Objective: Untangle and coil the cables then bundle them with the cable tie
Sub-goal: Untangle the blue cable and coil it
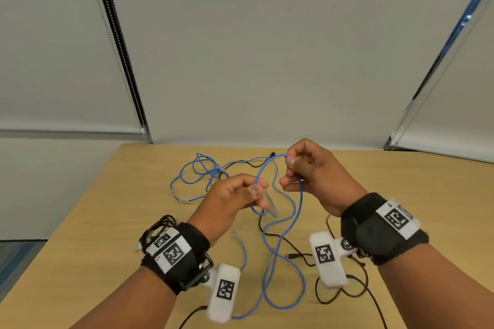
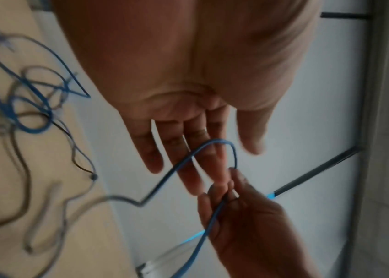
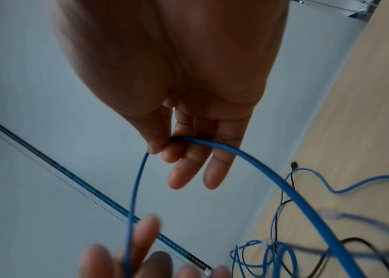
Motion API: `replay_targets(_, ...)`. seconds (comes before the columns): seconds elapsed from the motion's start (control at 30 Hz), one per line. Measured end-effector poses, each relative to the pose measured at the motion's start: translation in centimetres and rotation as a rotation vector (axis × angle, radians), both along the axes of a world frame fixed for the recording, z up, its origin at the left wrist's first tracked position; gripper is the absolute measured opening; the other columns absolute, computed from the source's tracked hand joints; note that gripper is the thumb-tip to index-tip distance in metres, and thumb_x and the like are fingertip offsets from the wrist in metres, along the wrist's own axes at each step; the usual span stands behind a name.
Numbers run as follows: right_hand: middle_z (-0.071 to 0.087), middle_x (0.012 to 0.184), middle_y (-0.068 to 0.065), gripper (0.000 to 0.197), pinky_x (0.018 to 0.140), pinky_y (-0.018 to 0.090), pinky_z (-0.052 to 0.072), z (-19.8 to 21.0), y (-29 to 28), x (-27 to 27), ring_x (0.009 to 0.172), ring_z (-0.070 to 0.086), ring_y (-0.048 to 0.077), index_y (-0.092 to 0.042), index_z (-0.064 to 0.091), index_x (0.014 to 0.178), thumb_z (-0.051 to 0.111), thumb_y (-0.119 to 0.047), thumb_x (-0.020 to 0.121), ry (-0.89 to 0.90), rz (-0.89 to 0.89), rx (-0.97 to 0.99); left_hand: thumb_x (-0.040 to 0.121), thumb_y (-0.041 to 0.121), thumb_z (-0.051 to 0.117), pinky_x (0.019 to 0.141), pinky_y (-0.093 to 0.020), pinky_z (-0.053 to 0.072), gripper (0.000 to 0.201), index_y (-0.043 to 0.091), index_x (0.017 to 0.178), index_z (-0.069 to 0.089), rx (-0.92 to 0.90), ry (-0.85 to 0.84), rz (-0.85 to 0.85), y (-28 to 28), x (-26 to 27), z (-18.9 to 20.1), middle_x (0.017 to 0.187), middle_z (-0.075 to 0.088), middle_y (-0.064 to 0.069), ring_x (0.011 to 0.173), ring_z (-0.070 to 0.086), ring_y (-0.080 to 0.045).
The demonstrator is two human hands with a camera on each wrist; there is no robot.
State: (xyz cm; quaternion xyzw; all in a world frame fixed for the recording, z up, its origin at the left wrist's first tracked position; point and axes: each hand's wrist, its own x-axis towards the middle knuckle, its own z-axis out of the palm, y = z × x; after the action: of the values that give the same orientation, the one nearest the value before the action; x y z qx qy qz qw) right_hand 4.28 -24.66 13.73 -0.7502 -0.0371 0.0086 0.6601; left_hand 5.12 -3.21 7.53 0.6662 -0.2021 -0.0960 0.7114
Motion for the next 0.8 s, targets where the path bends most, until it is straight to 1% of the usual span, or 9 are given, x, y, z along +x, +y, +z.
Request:
replay_targets(0.1,0.054,0.065,0.001,0.013,0.047,0.029,0.046,0.8,-2.0,-0.3,0.048,0.047,0.015,-0.014,0.063,0.086,0.061,-0.011,0.098,-0.078,-0.088,-0.075,0.087,0.025,0.063,0.068,-0.041,0.059,0.014,0.024,0.08,0.076,-0.019,-0.03,0.158,-1.1,1.2,1.7,0.063,0.067,-0.003,0.049,0.057,-0.014)
replay_targets(0.2,0.048,0.057,-0.004,0.015,0.042,0.024,0.029,1.7,-4.6,-0.4,0.045,0.034,0.01,-0.008,0.069,0.083,0.07,-0.019,0.093,-0.069,-0.127,-0.181,0.088,0.018,0.072,0.058,-0.026,0.054,0.019,0.034,0.079,0.077,0.133,-0.187,0.326,0.2,3.4,3.1,0.073,0.072,0.004,0.055,0.056,-0.006)
replay_targets(0.33,0.044,0.058,-0.006,0.014,0.045,0.023,0.031,2.4,-7.7,-1.0,0.05,0.035,0.01,-0.012,0.075,0.085,0.07,-0.023,0.092,-0.047,-0.205,-0.227,0.091,0.018,0.071,0.056,-0.015,0.049,0.018,0.033,0.081,0.076,0.327,-0.292,0.308,1.2,4.8,3.6,0.072,0.071,0.007,0.056,0.06,-0.003)
replay_targets(0.4,0.056,0.065,-0.004,0.011,0.055,0.027,0.04,2.4,-8.3,-1.2,0.058,0.046,0.014,-0.017,0.076,0.085,0.069,-0.02,0.093,-0.074,-0.266,-0.344,0.092,0.017,0.07,0.056,-0.014,0.046,0.018,0.029,0.079,0.075,0.357,-0.294,0.308,0.7,5.0,3.3,0.068,0.069,0.006,0.053,0.059,-0.004)
replay_targets(0.5,0.069,0.109,-0.008,0.017,0.086,0.027,0.046,2.2,-6.9,-1.7,0.098,0.063,0.01,-0.029,0.072,0.108,0.069,-0.024,0.092,-0.19,-0.297,-0.642,0.093,0.016,0.069,0.06,-0.021,0.046,0.017,0.028,0.081,0.073,0.313,-0.25,0.273,-1.0,4.3,2.9,0.065,0.065,0.006,0.054,0.058,-0.007)
replay_targets(0.57,0.058,0.137,-0.01,0.042,0.104,0.029,0.04,2.3,-5.1,-2.0,0.125,0.053,0.009,-0.033,0.06,0.133,0.069,-0.036,0.092,-0.301,-0.223,-0.744,0.092,0.021,0.069,0.066,-0.031,0.049,0.013,0.029,0.083,0.073,0.277,-0.256,0.219,-2.6,3.6,3.0,0.07,0.066,-0.004,0.056,0.059,-0.01)
replay_targets(0.67,0.039,0.155,-0.009,0.067,0.116,0.052,0.031,2.8,-3.3,-2.2,0.143,0.036,0.013,-0.036,0.036,0.151,0.062,-0.053,0.091,-0.322,-0.196,-0.934,0.085,0.039,0.067,0.07,-0.037,0.052,0.008,0.034,0.084,0.073,0.222,-0.255,0.16,-3.9,2.6,3.5,0.071,0.065,-0.002,0.058,0.06,-0.01)
replay_targets(0.73,0.03,0.161,-0.008,0.071,0.116,0.059,0.026,3.2,-3.0,-2.7,0.15,0.024,0.016,-0.04,0.031,0.153,0.059,-0.058,0.09,-0.352,-0.271,-1.047,0.082,0.044,0.066,0.066,-0.031,0.052,0.014,0.033,0.087,0.074,0.204,-0.257,0.117,-4.2,2.2,3.7,0.073,0.066,0.001,0.058,0.06,-0.01)
replay_targets(0.8,0.031,0.159,-0.011,0.064,0.118,0.061,0.019,3.5,-2.6,-3.1,0.152,0.019,0.017,-0.043,0.038,0.149,0.052,-0.062,0.09,-0.401,-0.264,-1.158,0.085,0.04,0.066,0.063,-0.022,0.049,0.013,0.031,0.089,0.076,0.203,-0.279,0.087,-4.4,2.0,3.8,0.074,0.068,0.004,0.058,0.06,-0.009)
